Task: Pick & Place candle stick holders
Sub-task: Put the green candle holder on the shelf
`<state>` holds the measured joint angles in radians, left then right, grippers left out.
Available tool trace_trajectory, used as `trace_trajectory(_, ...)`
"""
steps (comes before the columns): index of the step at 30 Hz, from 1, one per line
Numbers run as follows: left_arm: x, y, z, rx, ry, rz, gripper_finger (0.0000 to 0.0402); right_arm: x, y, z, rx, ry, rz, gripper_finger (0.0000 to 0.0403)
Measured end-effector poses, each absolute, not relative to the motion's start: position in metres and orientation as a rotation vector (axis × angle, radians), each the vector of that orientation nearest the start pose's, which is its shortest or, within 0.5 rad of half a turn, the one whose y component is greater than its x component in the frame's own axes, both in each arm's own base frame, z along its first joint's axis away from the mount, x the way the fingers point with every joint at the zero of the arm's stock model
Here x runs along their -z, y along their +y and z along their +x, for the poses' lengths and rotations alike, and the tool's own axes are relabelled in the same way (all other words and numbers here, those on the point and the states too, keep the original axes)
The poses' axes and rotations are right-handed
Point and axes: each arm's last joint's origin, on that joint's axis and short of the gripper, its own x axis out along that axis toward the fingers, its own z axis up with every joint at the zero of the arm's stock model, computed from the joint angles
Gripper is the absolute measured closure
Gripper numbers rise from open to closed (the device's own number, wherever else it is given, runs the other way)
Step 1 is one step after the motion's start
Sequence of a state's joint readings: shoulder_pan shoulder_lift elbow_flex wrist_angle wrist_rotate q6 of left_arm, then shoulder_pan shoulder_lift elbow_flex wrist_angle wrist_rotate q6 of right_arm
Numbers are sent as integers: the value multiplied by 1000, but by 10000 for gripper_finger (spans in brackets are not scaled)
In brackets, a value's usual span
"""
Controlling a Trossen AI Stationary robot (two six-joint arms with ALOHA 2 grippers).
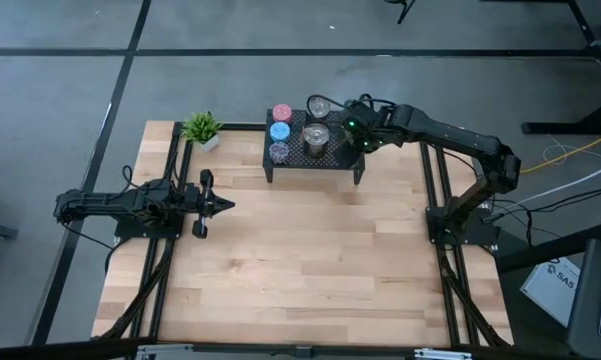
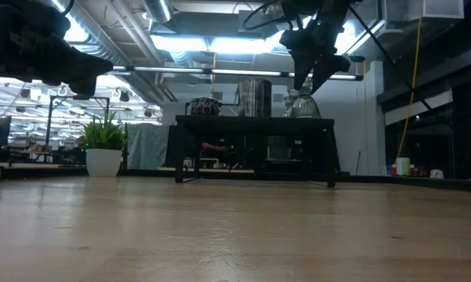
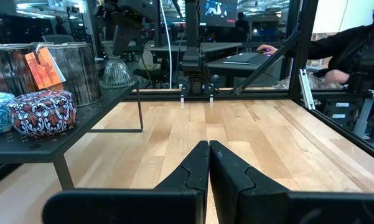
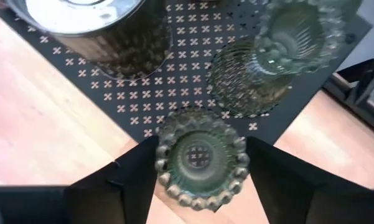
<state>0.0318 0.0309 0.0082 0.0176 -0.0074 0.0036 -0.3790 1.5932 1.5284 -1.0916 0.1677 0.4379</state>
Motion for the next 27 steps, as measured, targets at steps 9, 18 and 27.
trace_trajectory(9,-166,3,99,-39,5,4,395,-326,-121,288,751,1022,487,146)
trace_trajectory(18,-166,3,99,-39,5,4,395,-345,-116,277,737,935,482,146)
trace_trajectory(27,-166,3,99,-39,5,4,395,-370,-90,254,656,886,433,162)
